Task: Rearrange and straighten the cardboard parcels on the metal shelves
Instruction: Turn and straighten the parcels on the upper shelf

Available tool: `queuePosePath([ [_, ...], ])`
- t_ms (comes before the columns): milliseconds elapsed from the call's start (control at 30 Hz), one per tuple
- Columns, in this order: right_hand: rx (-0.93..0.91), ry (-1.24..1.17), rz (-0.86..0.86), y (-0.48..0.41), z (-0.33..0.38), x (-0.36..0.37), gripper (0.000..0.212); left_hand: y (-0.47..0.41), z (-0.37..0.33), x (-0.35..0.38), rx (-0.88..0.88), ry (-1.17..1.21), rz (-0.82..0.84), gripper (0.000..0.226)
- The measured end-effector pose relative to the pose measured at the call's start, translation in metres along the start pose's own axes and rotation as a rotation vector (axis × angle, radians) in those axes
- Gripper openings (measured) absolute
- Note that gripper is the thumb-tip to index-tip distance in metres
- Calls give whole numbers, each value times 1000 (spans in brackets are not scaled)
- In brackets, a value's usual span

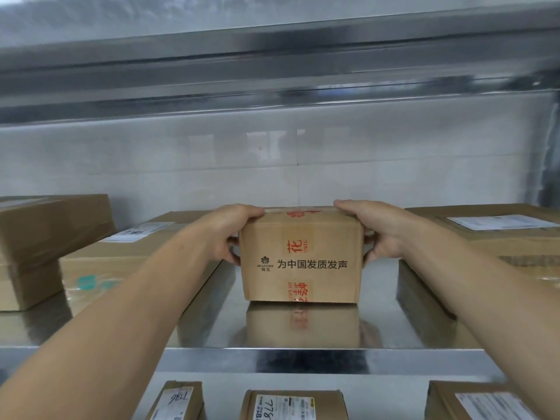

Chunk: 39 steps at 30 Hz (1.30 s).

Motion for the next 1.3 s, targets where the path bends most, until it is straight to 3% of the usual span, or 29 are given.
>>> queuePosePath([
  [333,54,222,-24,-7,3,1,26,-11,11,1,-69,-51,10,17],
  [767,31,244,-25,-22,7,4,29,-18,6,4,-36,-144,21,14],
  [1300,-54,236,-18,0,14,2,29,0,1,-2,-23,-38,15,15],
])
Point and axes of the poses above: each hand's wrist, its own y-axis away from the middle knuckle, its own x-axis out of the palm, z = x × y, the point moved 10 cm from there along -y, towards the middle knuckle, and after that the axes turned 9 degrees about x, right-handed, at the moved point
